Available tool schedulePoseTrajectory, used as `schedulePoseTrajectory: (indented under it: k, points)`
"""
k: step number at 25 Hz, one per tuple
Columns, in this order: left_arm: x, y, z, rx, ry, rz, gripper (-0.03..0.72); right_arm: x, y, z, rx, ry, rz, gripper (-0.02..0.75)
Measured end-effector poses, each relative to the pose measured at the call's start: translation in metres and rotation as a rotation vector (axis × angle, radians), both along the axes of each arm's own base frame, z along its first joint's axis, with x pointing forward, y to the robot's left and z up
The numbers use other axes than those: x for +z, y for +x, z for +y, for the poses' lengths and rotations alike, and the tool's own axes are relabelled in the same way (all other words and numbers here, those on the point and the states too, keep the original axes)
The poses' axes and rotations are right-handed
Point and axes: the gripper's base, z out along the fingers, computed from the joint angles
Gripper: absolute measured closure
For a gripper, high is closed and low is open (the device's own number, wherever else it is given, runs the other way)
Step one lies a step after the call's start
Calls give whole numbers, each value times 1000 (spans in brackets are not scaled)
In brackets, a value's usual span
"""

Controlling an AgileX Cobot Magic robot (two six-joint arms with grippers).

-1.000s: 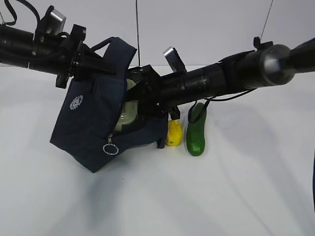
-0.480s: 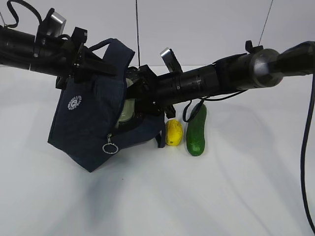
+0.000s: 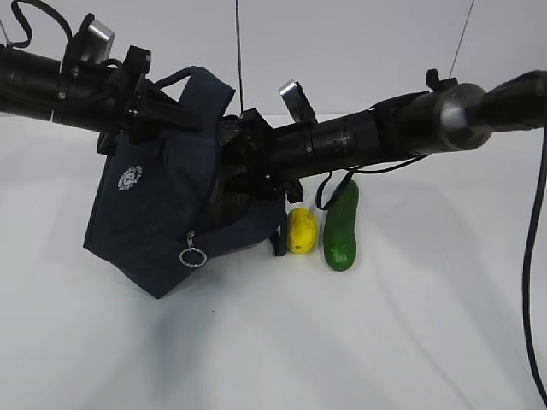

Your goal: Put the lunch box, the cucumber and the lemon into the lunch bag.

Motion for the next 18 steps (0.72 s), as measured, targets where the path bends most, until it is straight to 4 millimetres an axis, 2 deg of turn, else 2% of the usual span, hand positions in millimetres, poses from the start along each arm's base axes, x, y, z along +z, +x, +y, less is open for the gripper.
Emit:
schedulePoseTrajectory:
  k: [10,15,18]
  points:
    - [0,0,0,-1,-6,1,694,7,-6,2,87,75,14,297]
    - [2,0,-1,1,-21,5,694,13,-5,-18,159,129,-10,297]
    - [1,0,-1,-4,-25,7,694,20,-1,-36,157,95,-34,297]
